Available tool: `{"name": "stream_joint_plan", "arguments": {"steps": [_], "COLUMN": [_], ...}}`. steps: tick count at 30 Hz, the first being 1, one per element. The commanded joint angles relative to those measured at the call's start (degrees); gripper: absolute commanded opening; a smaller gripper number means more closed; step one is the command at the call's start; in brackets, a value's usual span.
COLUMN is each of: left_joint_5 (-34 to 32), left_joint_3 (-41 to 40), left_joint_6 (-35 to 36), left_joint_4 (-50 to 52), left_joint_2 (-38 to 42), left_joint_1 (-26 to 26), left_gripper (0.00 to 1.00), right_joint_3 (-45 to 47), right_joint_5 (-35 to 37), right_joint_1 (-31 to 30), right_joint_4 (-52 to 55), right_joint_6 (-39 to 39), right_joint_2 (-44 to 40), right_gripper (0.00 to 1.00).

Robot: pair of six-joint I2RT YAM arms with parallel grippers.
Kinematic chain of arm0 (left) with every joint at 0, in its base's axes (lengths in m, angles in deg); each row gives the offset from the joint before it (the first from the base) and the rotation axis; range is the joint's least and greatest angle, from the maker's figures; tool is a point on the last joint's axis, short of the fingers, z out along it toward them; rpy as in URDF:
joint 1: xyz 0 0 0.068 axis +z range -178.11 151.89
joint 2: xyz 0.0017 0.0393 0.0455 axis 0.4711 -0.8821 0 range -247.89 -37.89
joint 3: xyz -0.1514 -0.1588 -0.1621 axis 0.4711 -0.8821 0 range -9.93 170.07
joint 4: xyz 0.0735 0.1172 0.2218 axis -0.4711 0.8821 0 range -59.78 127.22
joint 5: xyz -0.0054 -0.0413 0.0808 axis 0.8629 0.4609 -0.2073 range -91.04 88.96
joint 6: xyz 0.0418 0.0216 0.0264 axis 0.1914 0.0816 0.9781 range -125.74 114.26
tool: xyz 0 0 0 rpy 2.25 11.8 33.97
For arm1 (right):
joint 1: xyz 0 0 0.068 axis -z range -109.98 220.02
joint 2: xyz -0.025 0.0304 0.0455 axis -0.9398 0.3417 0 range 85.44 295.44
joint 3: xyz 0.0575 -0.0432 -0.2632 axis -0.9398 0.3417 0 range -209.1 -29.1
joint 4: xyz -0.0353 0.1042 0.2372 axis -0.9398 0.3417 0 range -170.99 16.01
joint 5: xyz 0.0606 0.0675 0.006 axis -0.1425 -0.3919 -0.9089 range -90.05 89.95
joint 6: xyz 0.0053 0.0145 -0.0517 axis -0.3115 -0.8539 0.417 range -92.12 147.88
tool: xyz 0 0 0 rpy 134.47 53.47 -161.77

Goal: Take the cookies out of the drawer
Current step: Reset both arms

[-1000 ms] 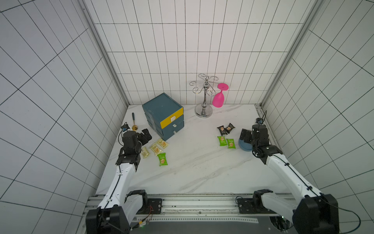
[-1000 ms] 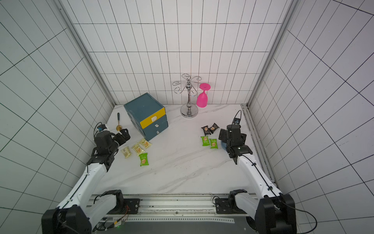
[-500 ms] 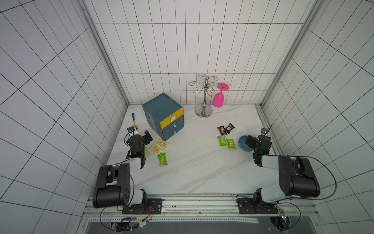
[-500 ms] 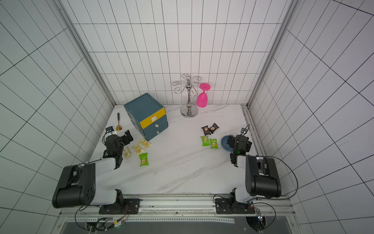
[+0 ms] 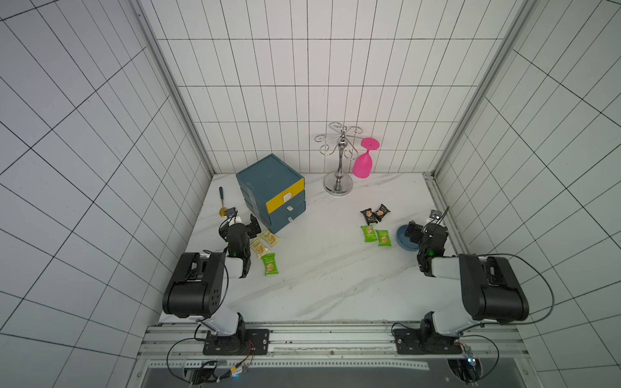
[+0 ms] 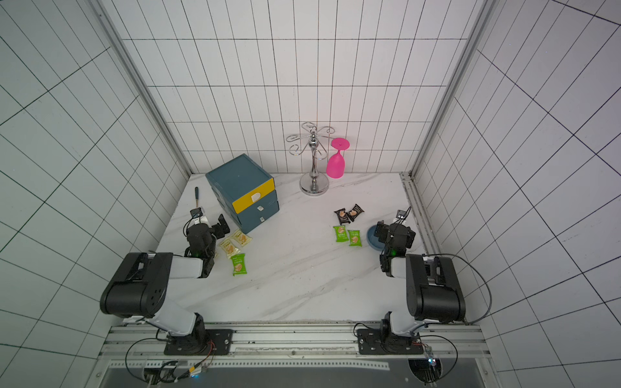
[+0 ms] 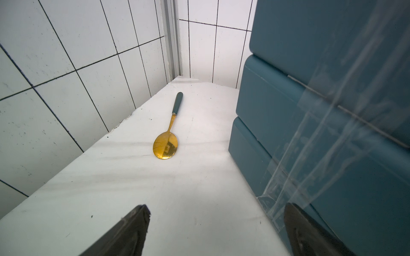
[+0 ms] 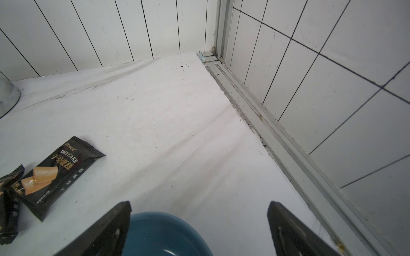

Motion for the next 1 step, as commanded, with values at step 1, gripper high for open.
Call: {"name": "stream_joint_plan", "arguments": {"steps": [1], "left_joint_5": [-1.2], "left_joint_3": [0.7], "left_joint_6": [0.4], "left_joint_4": [0.1], "left_joint_2": [0.7], "left_joint_1": [0.1], "left_gripper": [0.98], "right_joint_3": [0.2], "right_joint_5": [1.0], "right_joint_1": [-0.3], "right_joint_4": [-0.8], "right_joint_6": [0.5], "right_joint_2": [-0.3], "right_gripper": [0.99]}}
